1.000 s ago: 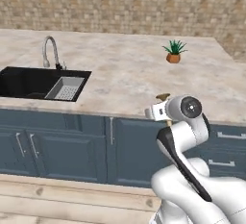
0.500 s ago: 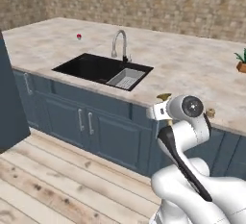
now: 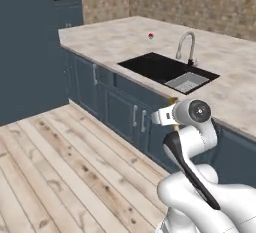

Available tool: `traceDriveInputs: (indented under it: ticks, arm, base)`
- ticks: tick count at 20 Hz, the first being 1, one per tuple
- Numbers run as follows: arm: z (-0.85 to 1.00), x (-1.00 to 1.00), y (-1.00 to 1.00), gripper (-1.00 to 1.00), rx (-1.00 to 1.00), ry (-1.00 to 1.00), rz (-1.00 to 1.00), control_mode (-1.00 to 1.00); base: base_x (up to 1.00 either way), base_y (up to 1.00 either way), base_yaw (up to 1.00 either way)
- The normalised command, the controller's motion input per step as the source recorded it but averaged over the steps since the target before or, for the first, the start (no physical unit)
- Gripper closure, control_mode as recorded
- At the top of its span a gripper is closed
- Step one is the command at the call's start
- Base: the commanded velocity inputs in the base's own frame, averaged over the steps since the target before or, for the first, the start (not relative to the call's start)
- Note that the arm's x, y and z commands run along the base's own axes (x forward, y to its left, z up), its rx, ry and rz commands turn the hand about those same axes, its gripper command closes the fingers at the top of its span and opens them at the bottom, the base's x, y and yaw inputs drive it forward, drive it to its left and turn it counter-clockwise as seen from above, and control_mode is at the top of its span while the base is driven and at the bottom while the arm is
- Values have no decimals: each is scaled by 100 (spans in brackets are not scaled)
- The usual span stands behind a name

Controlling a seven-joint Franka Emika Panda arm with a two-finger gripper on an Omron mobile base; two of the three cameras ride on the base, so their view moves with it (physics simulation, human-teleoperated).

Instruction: Pick the candle and candle from the dining table and place them in the open cabinet. Close the cabinet after placing the objects.

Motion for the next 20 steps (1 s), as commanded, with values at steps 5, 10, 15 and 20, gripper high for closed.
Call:
traceDriveInputs:
  ticks: [5,10,15,20]
  arm:
    - [0,0,0,100,0,0,0,100]
    - [0,0,0,100,0,0,0,100]
    - [0,0,0,100,0,0,0,100]
    - [0,0,0,100,0,0,0,100]
  base:
    - [0,16,50]
    - [1,5,44]
    - [0,0,39]
    - [0,0,38]
